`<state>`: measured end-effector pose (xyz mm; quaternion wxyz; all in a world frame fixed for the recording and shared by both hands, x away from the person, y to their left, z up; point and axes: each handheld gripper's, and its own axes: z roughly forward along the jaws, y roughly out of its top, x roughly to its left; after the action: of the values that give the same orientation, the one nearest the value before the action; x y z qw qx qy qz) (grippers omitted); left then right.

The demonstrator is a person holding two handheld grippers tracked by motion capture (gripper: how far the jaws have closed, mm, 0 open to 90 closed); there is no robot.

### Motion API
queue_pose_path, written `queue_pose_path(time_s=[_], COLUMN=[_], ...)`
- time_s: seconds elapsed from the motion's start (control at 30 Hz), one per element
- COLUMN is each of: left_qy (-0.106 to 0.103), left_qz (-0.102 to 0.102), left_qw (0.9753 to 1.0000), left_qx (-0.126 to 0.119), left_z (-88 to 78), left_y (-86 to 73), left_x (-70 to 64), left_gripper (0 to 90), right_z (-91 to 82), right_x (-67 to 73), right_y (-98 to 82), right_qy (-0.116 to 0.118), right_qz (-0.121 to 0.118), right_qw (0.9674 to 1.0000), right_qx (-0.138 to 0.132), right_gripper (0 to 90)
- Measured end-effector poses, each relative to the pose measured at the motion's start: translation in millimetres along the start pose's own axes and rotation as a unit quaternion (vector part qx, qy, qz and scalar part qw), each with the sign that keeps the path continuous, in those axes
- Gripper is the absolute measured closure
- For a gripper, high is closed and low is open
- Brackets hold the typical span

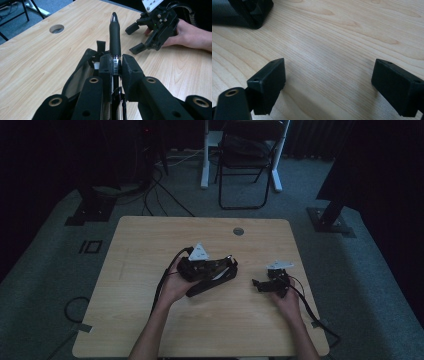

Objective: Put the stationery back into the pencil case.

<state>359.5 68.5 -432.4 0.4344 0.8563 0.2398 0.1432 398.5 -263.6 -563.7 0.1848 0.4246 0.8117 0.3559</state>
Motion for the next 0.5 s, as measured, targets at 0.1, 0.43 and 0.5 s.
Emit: queue_pose_path(time_s=[0.1,0.43,0.5], left_qy=[0.002,0.006,0.006], left_qz=[-0.001,-0.004,-0.005], left_qw=[1.0,1.0,1.0], left_qx=[0.0,0.002,0.001], left_z=[0.9,3.8,4.2], left_y=[-1.4,-5.2,-5.6], left_x=[1.8,6.7,7.4], left_gripper=[79.3,79.3,79.3], right_z=[0.0,0.0,0.0], right_x=[0.0,0.1,0.1], right_y=[0.0,0.0,0.0], right_qy=[0.0,0.0,0.0], right_qz=[0.0,0.0,0.0], right_qw=[1.0,1.0,1.0], right_qx=[0.0,0.0,0.0], right_gripper=[12.0,12.1,12.1])
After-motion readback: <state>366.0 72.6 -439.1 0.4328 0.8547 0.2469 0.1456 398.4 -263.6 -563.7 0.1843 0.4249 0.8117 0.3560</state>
